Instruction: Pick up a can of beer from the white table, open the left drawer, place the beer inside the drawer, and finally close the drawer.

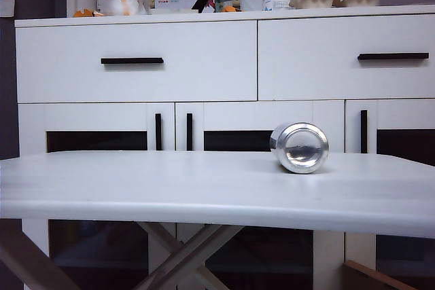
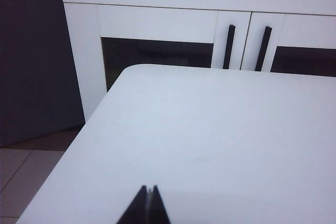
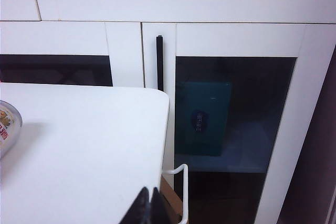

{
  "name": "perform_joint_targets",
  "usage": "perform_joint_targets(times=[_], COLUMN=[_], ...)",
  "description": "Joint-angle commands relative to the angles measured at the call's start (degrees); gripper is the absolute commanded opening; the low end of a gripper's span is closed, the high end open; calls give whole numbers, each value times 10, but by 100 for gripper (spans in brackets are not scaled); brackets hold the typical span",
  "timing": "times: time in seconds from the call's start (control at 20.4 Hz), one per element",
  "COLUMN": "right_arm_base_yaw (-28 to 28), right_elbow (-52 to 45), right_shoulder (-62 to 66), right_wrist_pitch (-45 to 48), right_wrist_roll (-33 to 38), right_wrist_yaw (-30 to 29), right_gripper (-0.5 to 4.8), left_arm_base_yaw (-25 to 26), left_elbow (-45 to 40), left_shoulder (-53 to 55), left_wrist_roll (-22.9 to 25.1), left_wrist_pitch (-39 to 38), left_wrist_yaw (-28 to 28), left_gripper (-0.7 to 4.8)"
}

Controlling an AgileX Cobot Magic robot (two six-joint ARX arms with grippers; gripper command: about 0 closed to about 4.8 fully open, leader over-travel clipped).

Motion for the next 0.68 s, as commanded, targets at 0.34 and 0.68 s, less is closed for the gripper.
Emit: perform_joint_targets(times=[0.34, 0.68], right_arm_base_yaw=[1, 1], right_elbow=[-1, 53], right_shoulder=[-1, 0], right_wrist_pitch=[10, 7], right_wrist_roll=[2, 31], right_wrist_yaw=[-1, 0], right_gripper=[-5, -5], left_arm_base_yaw=[-1, -1], left_elbow=[1, 49], left_shoulder=[0, 1], left_wrist_roll=[-1, -21], left_wrist_pitch=[7, -8], left_wrist_yaw=[2, -29], left_gripper=[-5, -5])
